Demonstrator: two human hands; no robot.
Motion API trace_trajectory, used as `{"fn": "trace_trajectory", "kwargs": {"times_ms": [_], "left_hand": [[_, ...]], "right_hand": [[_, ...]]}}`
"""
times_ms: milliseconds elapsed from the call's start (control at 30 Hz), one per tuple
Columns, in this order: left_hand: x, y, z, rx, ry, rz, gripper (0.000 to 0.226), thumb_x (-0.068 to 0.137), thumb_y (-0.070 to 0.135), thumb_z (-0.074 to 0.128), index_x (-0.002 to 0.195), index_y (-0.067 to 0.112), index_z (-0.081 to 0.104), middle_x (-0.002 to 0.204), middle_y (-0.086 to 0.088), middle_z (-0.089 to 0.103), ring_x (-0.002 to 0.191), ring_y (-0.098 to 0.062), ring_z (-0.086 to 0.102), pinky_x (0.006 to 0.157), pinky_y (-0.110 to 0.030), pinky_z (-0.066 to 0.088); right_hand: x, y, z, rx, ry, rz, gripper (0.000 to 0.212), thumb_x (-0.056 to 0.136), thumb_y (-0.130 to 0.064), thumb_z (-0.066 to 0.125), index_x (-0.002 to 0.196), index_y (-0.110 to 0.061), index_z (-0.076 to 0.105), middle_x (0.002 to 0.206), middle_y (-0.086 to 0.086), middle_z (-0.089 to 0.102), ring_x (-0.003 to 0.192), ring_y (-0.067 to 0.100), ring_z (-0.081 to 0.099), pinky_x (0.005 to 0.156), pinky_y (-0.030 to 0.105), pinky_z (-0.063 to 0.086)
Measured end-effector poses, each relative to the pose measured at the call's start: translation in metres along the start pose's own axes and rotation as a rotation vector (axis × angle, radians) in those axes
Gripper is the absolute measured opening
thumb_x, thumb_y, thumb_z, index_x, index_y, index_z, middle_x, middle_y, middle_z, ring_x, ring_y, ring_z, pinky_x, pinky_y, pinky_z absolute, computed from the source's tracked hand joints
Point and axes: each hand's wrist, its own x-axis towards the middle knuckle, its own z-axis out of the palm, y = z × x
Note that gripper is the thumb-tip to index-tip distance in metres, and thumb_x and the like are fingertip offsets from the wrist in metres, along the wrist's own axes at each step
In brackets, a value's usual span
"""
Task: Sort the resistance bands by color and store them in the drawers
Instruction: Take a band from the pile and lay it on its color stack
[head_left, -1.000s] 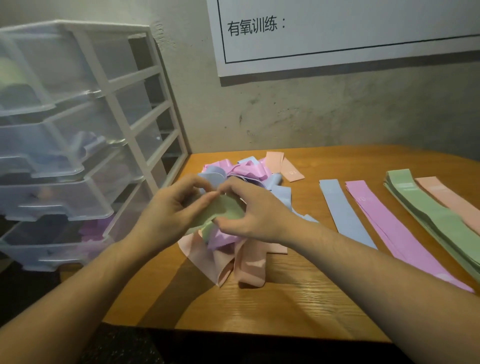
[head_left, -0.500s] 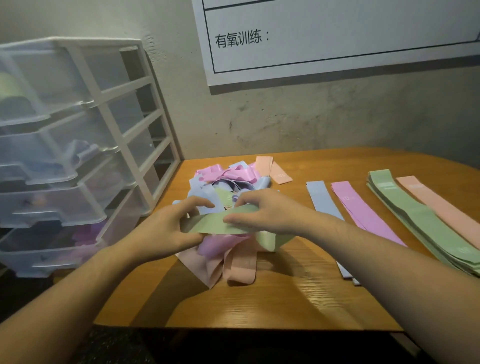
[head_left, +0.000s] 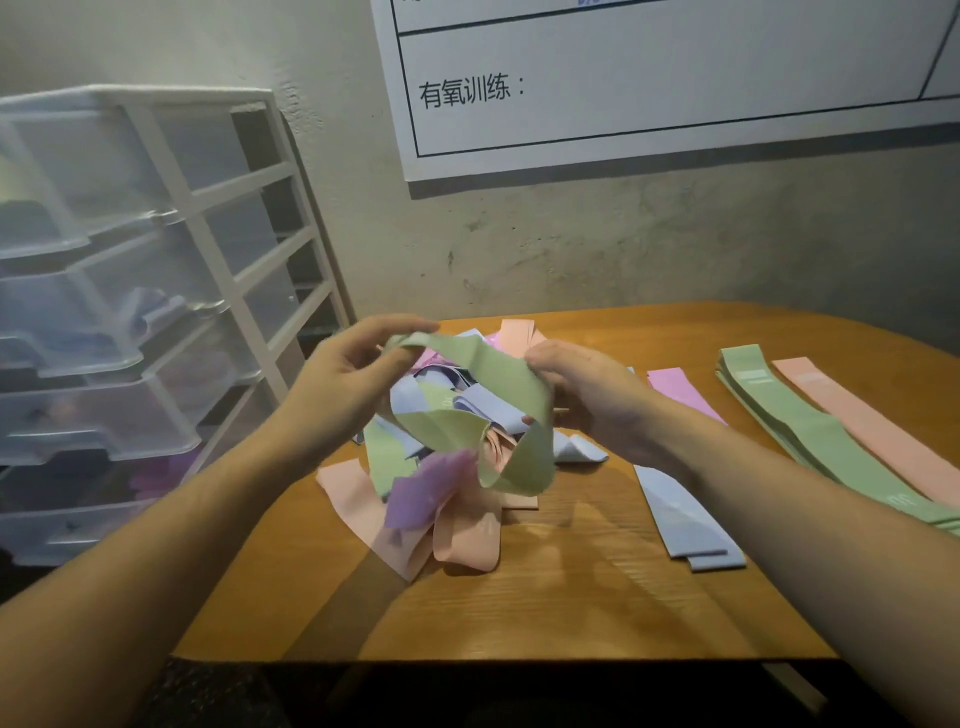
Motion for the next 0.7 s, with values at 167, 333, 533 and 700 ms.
{"fn": "trace_trajectory", "kwargs": {"times_ms": [167,333,533,700], "left_hand": [[0.018,0.023,0.005,-0.018,0.030,0.030,0.022,0.102,0.026,0.053,0.115,0.032,0.070,0.076,0.023,0.061,0.072,0.011,0.056,0.064,-0.005,0.040],[0.028,0.045,0.013,0.089,-0.045,0.123,0.022,0.097,0.043,0.052,0.112,0.044,0.067,0.122,0.010,0.067,0.112,-0.001,0.060,0.093,-0.025,0.048],[0.032,0.054,0.023,0.111,-0.083,0.153,0.021,0.098,0.045,0.046,0.108,0.046,0.064,0.102,0.032,0.066,0.098,0.014,0.058,0.081,-0.004,0.044],[0.030,0.037,0.032,0.122,-0.124,0.110,0.031,0.090,0.056,0.042,0.108,0.042,0.064,0.092,0.025,0.067,0.085,0.007,0.062,0.073,-0.019,0.048]], "right_hand": [[-0.008,-0.015,-0.001,-0.048,-0.113,-0.005,0.042,0.092,-0.055,0.057,0.109,-0.019,0.070,0.081,0.005,0.061,0.071,0.017,0.057,0.062,0.029,0.041],[-0.008,-0.027,0.008,0.057,-0.169,-0.081,0.036,0.087,-0.049,0.058,0.106,-0.019,0.064,0.098,0.006,0.062,0.094,0.020,0.059,0.088,0.038,0.050],[-0.016,-0.040,0.003,0.164,-0.157,-0.128,0.021,0.091,-0.043,0.061,0.091,-0.023,0.066,0.079,-0.004,0.062,0.076,0.014,0.058,0.088,0.043,0.044],[-0.020,-0.045,-0.007,0.174,-0.039,-0.168,0.011,0.088,-0.030,0.072,0.088,-0.020,0.069,0.080,-0.001,0.066,0.075,0.013,0.061,0.080,0.038,0.048]]}}
